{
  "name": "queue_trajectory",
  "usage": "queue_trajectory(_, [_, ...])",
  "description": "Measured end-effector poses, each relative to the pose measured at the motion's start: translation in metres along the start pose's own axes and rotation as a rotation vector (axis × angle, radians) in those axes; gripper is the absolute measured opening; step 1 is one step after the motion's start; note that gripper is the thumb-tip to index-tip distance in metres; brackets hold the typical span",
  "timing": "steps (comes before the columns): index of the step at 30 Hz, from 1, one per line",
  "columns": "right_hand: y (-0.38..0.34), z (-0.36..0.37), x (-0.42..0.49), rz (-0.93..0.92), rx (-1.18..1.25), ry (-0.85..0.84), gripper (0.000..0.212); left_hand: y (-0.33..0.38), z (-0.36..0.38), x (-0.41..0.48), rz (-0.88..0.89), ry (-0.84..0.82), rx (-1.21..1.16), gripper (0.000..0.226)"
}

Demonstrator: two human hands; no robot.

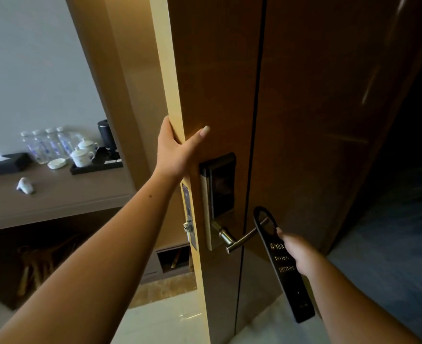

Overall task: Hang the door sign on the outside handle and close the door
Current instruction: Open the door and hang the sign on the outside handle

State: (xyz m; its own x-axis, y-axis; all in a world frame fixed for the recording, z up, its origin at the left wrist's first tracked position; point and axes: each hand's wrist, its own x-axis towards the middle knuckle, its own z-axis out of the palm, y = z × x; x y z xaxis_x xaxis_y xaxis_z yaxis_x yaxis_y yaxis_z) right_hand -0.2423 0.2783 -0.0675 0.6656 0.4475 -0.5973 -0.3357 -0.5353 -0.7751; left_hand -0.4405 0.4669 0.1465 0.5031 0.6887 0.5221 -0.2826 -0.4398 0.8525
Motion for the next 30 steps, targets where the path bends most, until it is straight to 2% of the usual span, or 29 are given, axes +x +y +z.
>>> queue_trajectory(5, [0.000, 0.035, -0.004, -0.025, -0.010, -0.097, 0.050, -0.010, -0.007, 0.011, -0.003, 0.012, -0.021, 0.053])
queue_trajectory(11, [0.010, 0.066, -0.016, -0.150, 0.059, -0.301, 0.031, -0.015, -0.013, 0.020, -0.020, 0.046, -0.016, 0.058])
queue_trajectory(15, [0.014, 0.072, -0.020, -0.186, -0.037, -0.381, 0.020, -0.019, -0.015, 0.026, -0.019, 0.044, -0.013, 0.059])
queue_trajectory(18, [0.014, 0.079, -0.018, -0.216, -0.092, -0.316, 0.012, -0.022, -0.016, 0.028, -0.010, 0.039, -0.020, 0.060])
queue_trajectory(22, [0.007, 0.095, -0.016, -0.289, -0.128, -0.198, 0.010, -0.025, -0.017, 0.031, -0.003, 0.032, -0.038, 0.065])
queue_trajectory(25, [0.002, 0.105, -0.019, -0.317, -0.152, -0.142, 0.012, -0.027, -0.019, 0.033, -0.001, 0.027, -0.048, 0.061])
queue_trajectory(29, [0.002, 0.112, -0.021, -0.250, -0.170, -0.113, 0.011, -0.031, -0.020, 0.035, 0.003, 0.026, -0.045, 0.061])
queue_trajectory(30, [0.003, 0.112, -0.020, -0.226, -0.207, -0.104, 0.017, -0.032, -0.019, 0.035, 0.000, 0.026, -0.049, 0.059])
